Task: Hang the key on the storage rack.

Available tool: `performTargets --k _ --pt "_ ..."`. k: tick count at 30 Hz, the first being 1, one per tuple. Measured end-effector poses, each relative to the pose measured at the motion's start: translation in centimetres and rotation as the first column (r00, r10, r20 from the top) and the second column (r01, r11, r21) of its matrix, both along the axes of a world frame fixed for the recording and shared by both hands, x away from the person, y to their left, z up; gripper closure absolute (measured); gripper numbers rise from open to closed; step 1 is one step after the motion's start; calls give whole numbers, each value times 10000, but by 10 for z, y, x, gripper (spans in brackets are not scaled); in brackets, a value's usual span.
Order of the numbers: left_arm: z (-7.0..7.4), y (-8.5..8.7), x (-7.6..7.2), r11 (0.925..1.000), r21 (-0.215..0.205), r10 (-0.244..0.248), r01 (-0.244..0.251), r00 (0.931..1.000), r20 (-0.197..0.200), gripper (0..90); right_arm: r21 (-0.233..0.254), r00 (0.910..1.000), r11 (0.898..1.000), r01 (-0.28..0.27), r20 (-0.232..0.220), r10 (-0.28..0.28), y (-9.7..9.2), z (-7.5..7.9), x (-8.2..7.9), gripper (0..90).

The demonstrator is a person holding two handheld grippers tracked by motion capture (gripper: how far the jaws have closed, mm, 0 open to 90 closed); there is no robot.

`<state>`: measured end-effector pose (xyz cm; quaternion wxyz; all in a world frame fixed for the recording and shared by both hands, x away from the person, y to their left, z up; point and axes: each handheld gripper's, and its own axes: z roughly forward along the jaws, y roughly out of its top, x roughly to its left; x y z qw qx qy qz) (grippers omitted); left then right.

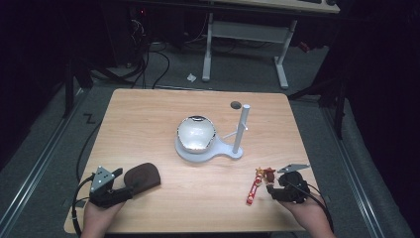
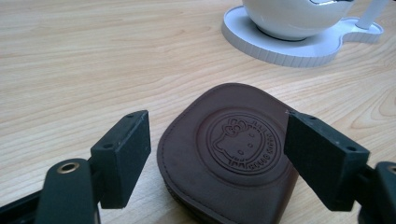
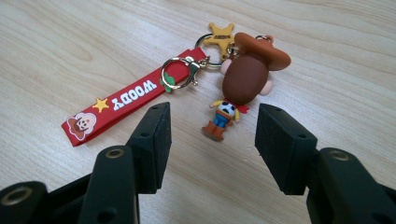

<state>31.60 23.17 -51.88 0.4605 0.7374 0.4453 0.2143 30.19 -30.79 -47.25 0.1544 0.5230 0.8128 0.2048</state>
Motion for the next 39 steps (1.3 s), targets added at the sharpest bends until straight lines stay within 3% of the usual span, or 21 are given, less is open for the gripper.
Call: performTargets --k 8,13,21,26,34,39 --pt "0 -1 -3 9999 94 -130 130 9999 19 234 -217 9984 9998 -15 -570 3 1 -2 9 460" --pt "-2 -1 -1 9998 103 -170 171 9998 -61 234 -588 9932 9977 -332 -1132 264 4 -1 18 496" --pt "-2 1 -1 9999 64 -149 150 9999 -74 234 -982 9872 9944 -393 -1577 235 13 3 33 559" --pt "-2 3 -1 9999 23 -100 100 9999 -78 235 -1041 9844 9946 12 -1751 -195 11 1 45 568" --pt "-2 4 -1 10000 61 -54 55 10000 -80 234 -847 9792 9958 362 -1959 -522 8 -2 55 591" --pt "-2 6 -2 10000 -1 -19 19 10000 -87 234 -976 9758 9943 422 -2095 -620 8 -6 60 583"
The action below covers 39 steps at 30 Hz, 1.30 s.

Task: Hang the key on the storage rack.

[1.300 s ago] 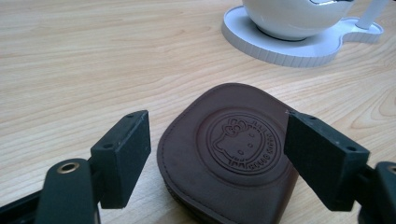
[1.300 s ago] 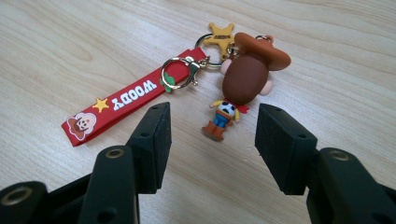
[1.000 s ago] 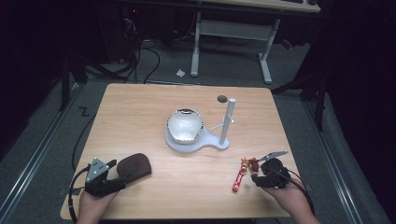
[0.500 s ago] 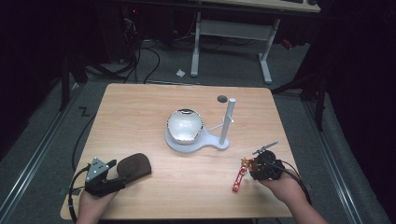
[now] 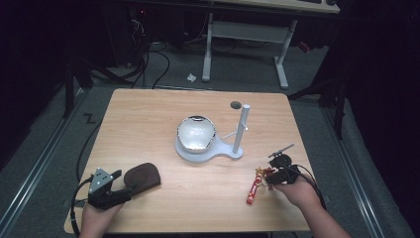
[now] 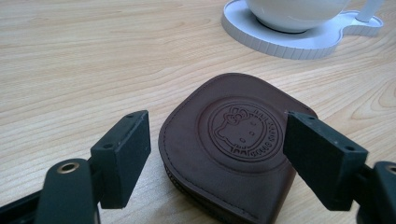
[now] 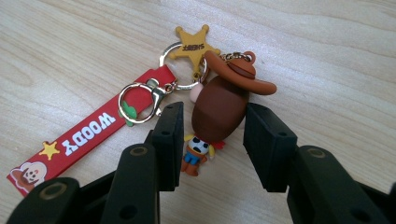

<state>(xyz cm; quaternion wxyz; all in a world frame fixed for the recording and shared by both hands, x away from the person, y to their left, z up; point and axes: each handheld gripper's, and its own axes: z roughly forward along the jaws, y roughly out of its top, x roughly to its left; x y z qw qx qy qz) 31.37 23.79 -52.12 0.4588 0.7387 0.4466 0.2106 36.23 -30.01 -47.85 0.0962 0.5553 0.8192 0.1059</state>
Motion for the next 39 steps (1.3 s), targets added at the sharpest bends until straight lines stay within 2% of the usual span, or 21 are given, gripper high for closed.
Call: performTargets --k 10,21,28,36,39 --pt "-1 0 1 10000 8 -24 24 10000 -49 234 -240 9997 9996 -178 -172 174 5 -4 7 568" --pt "0 2 1 10000 -19 -9 9 10000 -55 234 -476 9988 9980 -409 -286 396 8 -11 11 600" --pt "-1 1 2 10000 -15 -4 4 10000 -64 234 -213 9985 9991 -365 -408 356 6 -12 14 629" --pt "-1 1 1 10000 15 0 0 10000 -81 235 -150 9982 9993 -351 -490 343 4 -12 15 639" --pt "-1 1 1 10000 17 3 -3 10000 -83 235 36 9981 9994 -356 -502 357 3 -11 15 641"
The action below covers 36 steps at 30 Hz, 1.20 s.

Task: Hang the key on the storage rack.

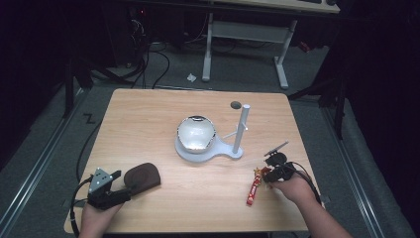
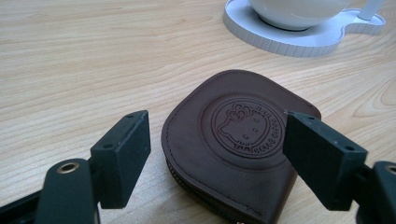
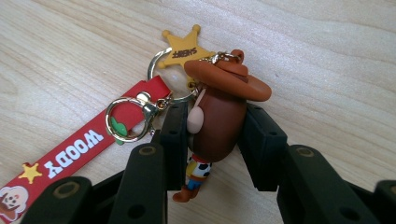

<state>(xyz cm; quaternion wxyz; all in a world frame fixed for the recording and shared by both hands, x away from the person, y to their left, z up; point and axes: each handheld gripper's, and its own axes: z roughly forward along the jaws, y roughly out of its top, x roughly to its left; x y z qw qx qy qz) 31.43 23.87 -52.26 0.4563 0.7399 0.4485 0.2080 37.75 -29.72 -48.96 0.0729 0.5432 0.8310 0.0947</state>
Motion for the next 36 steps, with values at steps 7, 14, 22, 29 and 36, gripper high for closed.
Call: performTargets --k 7,14,22,29,36 --pt "0 0 0 10000 -8 21 -21 10000 -17 235 21 9998 9998 -205 -81 205 0 4 -1 643" --pt "-1 0 0 10000 3 24 -24 10000 -34 236 532 9988 9983 -248 -409 270 -4 14 -4 644" --pt "-1 -1 1 10000 28 14 -14 10000 -36 235 750 9970 9957 -544 -513 584 -4 27 -9 644" --pt "-1 -1 1 10000 57 -28 28 10000 -36 235 739 9947 9941 -789 -597 834 -1 45 -15 647" --pt "-1 1 2 10000 9 27 -27 10000 -39 235 757 9921 9909 -1115 -496 1154 2 64 -20 648"
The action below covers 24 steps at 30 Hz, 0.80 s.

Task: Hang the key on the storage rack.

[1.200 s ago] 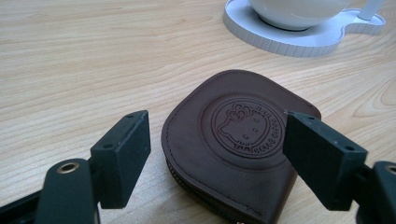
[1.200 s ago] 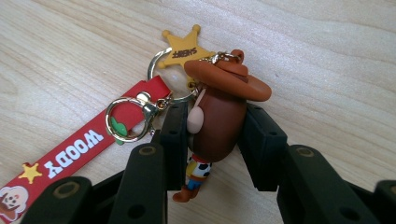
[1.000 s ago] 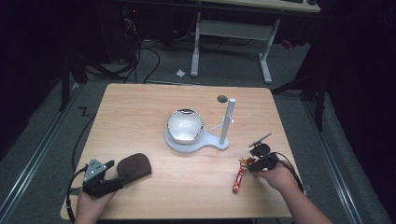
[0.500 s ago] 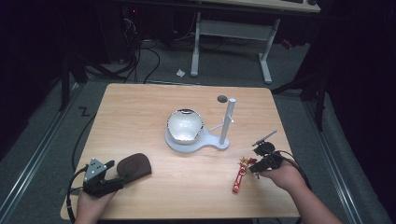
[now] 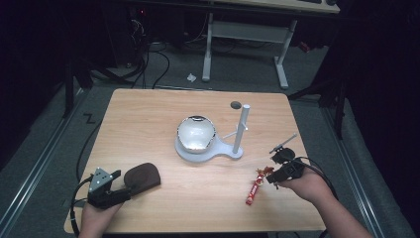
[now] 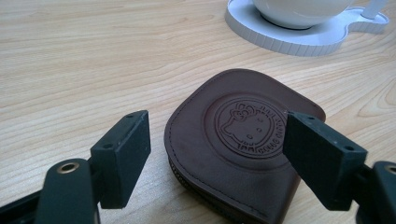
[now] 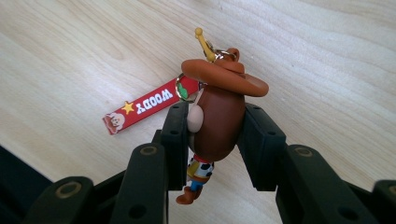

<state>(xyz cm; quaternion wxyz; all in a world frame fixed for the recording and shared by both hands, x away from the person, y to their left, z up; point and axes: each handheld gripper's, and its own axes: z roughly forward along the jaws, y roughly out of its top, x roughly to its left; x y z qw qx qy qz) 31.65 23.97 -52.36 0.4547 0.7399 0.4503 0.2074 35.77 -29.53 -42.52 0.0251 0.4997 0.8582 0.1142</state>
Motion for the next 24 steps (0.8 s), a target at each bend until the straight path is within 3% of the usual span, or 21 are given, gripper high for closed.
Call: performTargets --k 21,22,24 --pt "-1 -2 0 10000 28 -79 80 10000 -59 236 -97 9970 9978 -652 423 655 10 49 -13 650" --pt "-1 -2 0 10000 27 -86 86 9999 -65 236 -96 9988 9993 -348 328 351 12 52 -15 649" --pt "-1 -2 0 9999 31 -96 96 9999 -58 236 -112 9981 9989 -456 421 460 13 57 -15 650"
